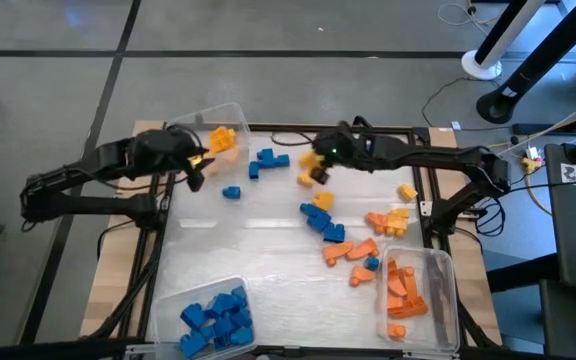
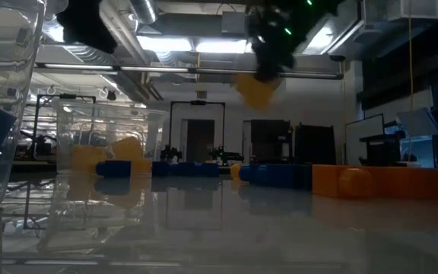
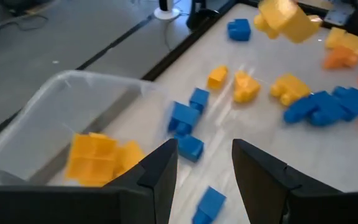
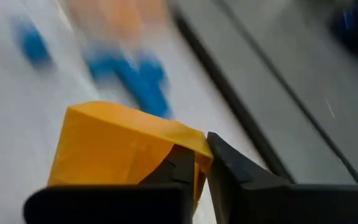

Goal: Sort blocks
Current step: Put the yellow game piece into the top transparent bin

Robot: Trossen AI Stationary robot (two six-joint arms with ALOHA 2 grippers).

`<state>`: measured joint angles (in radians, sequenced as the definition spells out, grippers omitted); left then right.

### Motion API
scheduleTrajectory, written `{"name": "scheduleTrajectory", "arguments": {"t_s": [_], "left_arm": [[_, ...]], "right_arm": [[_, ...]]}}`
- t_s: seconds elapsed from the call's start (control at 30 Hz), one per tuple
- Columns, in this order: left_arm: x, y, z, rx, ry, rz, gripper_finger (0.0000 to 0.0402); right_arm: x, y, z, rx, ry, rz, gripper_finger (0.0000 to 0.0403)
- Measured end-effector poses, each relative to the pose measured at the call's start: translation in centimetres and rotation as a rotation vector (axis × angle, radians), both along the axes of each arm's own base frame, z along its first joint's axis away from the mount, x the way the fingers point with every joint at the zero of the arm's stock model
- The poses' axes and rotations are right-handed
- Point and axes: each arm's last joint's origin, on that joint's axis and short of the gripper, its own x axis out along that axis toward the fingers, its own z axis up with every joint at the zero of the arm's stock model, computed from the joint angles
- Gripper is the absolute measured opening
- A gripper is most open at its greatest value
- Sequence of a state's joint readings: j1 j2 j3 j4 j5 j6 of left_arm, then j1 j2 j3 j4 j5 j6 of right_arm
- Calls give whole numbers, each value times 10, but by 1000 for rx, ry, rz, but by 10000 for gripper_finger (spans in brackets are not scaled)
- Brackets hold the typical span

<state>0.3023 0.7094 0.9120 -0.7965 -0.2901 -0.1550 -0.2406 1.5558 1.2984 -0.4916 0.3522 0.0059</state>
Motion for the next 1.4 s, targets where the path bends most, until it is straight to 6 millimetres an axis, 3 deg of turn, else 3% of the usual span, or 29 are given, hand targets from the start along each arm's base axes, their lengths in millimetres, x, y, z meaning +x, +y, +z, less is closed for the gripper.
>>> {"name": "scheduleTrajectory", "arguments": {"t_s": [0.2, 0.4, 0.9, 1.17, 1.4], "left_arm": [[-5, -9, -23, -29, -45, -30, 143], [-5, -13, -37, -29, -65, -61, 143], [-1, -21, -51, -63, -19, -124, 143], [0, -21, -63, -80, 14, -116, 143], [0, -21, -70, -90, 28, -110, 143]], "right_arm": [[38, 4, 24, -132, -409, 154, 26], [71, -12, 15, -200, -605, 186, 30], [164, -83, 0, -193, -699, 238, 34], [187, -97, -21, -127, -734, 213, 35], [192, -100, -36, -51, -767, 177, 35]]}}
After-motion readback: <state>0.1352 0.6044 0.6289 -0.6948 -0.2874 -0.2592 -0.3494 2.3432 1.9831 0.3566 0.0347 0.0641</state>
